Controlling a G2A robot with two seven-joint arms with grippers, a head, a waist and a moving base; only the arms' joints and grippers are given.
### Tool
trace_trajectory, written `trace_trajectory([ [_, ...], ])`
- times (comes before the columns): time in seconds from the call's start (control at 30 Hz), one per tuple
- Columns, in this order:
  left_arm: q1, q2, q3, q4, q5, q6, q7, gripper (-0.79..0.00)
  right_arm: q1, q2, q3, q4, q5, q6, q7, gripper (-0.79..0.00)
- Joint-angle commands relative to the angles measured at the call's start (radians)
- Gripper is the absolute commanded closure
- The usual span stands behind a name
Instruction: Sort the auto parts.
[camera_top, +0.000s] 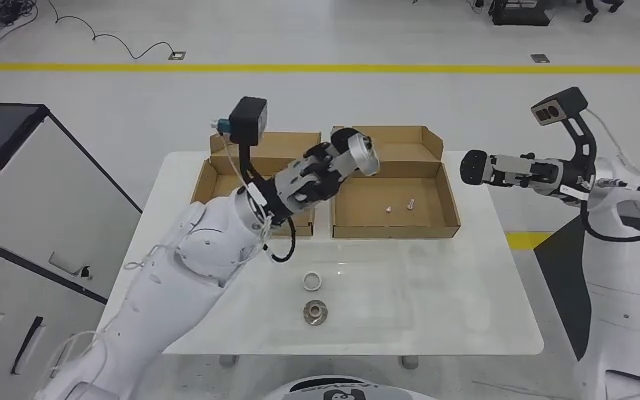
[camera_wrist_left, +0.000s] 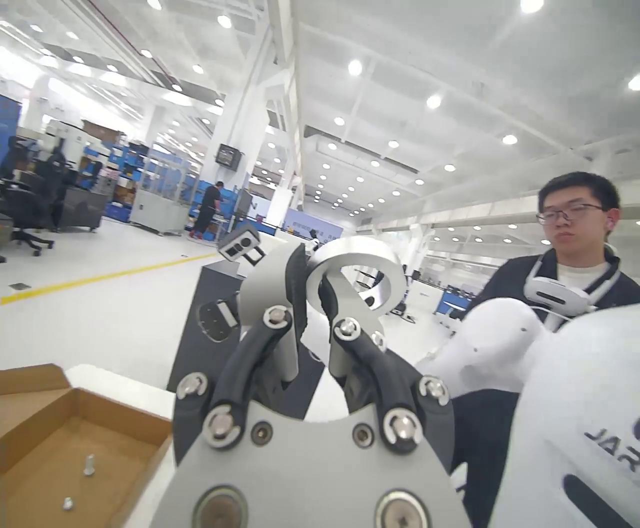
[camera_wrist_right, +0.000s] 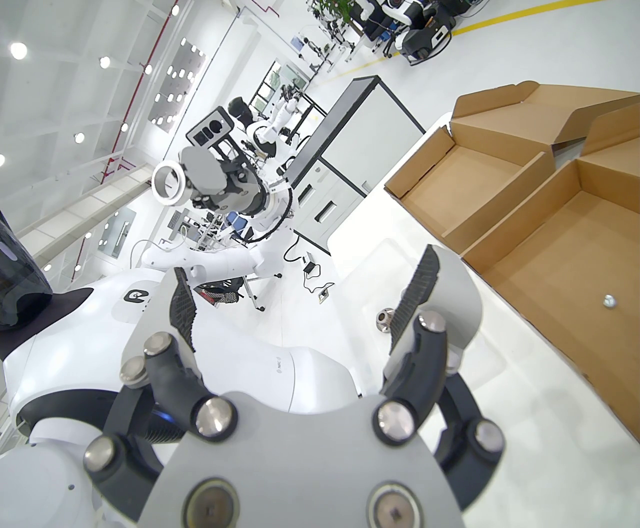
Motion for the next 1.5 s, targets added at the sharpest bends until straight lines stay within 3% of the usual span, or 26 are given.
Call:
trace_trajectory([
  [0.0,-0.016,-0.005,-0.003,0.009,0.046,0.045,0.020,0.000,0.000,0.000,0.000,0.000,0.000,0.000,0.000,-0.785],
  [0.13,-0.049,-0.012,-0.008,0.020,0.129,0.118,0.004,0.000,0.000,0.000,0.000,0.000,0.000,0.000,0.000,-0.785],
  [0.33,-0.087,-0.012,-0.017,0.024,0.283,0.245,-0.124,0.000,0.000,0.000,0.000,0.000,0.000,0.000,0.000,-0.785],
  [0.57,-0.057,-0.015,0.033,0.000,0.371,0.348,-0.266,0.000,0.000,0.000,0.000,0.000,0.000,0.000,0.000,-0.785],
  [0.77,-0.026,-0.024,0.065,-0.005,0.429,0.504,-0.317,0.000,0.000,0.000,0.000,0.000,0.000,0.000,0.000,-0.785],
  [1.03,-0.011,-0.027,0.046,-0.025,0.476,0.677,-0.417,0.000,0.000,0.000,0.000,0.000,0.000,0.000,0.000,-0.785],
  [1.47,-0.007,-0.028,0.047,-0.028,0.486,0.687,-0.423,0.000,0.000,0.000,0.000,0.000,0.000,0.000,0.000,-0.785],
])
